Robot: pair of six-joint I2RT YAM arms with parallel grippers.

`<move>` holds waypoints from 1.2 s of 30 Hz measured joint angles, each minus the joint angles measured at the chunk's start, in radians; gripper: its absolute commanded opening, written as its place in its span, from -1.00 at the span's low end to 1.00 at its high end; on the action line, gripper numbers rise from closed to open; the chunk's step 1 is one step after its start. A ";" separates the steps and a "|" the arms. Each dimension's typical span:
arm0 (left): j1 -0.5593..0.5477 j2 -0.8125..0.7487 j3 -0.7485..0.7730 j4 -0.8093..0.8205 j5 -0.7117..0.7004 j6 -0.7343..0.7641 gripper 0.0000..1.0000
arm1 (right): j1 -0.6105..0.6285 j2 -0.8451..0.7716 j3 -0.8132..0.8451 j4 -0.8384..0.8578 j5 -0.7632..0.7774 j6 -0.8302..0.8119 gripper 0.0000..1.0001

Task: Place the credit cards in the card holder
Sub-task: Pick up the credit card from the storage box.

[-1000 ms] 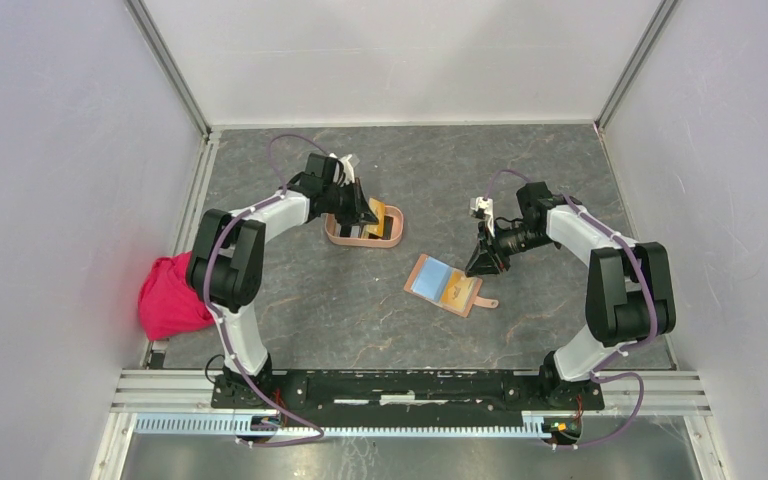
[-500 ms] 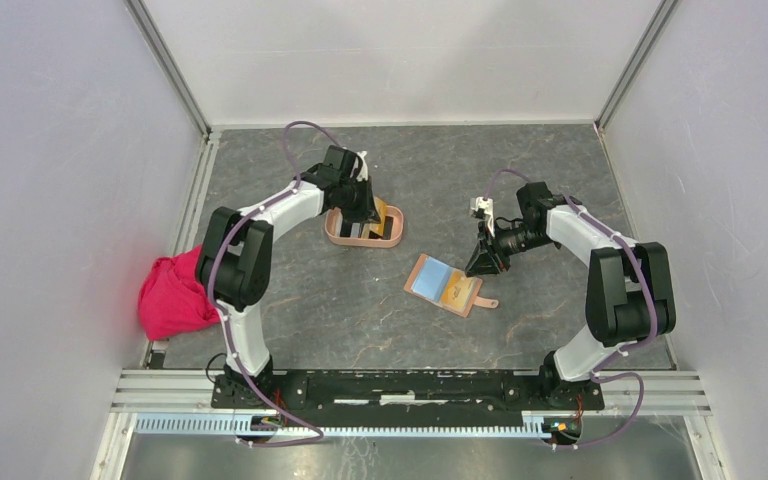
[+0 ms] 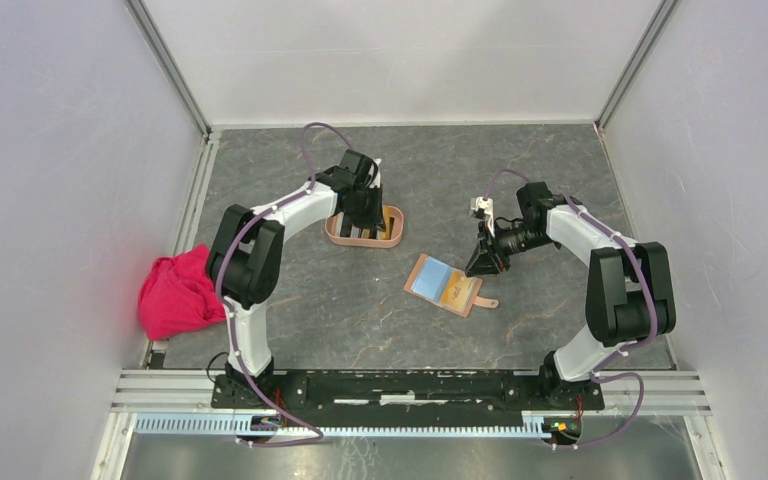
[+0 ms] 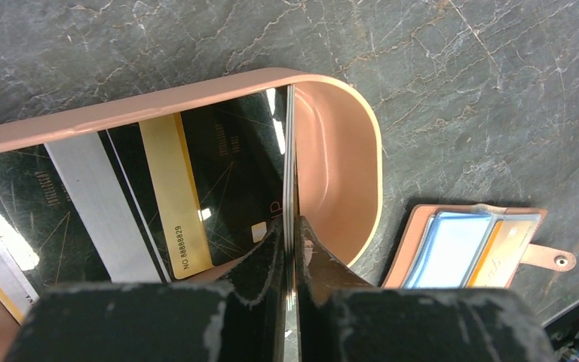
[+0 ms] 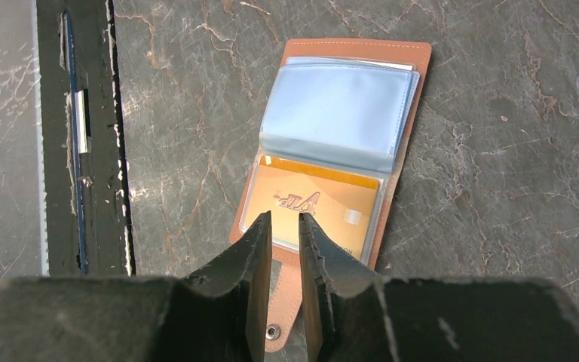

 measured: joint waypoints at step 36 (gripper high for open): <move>-0.004 -0.008 -0.072 0.139 0.031 -0.008 -0.14 | 0.000 0.000 0.000 -0.008 0.000 -0.014 -0.49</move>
